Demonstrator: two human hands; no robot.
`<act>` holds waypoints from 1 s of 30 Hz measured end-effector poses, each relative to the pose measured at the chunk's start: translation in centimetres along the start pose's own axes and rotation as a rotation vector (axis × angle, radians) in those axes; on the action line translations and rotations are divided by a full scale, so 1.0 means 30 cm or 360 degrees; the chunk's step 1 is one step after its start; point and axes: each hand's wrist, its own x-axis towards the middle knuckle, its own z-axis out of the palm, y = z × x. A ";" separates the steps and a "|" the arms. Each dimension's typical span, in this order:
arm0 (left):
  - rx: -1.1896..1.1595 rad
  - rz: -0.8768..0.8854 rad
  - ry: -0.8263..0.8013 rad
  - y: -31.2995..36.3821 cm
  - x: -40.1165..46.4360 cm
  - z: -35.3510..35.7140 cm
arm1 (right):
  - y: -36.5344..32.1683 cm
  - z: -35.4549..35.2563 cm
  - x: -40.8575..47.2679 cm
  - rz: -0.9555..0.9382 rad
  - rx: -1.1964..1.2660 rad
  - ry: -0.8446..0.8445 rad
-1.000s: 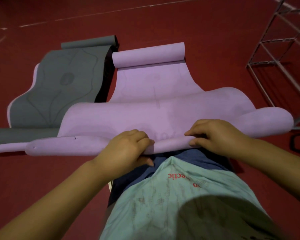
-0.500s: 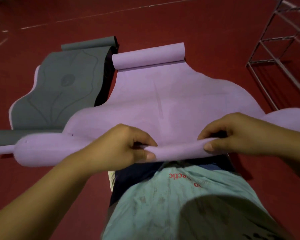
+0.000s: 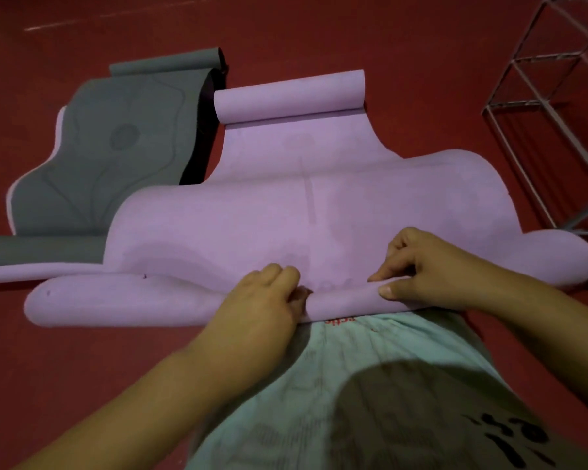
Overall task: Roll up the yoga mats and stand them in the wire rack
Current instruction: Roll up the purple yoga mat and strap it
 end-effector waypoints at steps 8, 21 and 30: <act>0.0048 -0.0138 0.0087 0.049 -0.041 0.001 | 0.007 -0.005 0.015 0.0000 0.0047 0.0050; -0.0519 -0.0208 -0.0507 -0.130 0.106 -0.046 | -0.012 0.076 -0.045 -0.0759 -0.0742 0.0499; -0.0721 -0.0195 -0.0502 -0.172 0.131 -0.027 | -0.005 0.035 0.013 -0.0486 -0.0576 0.0379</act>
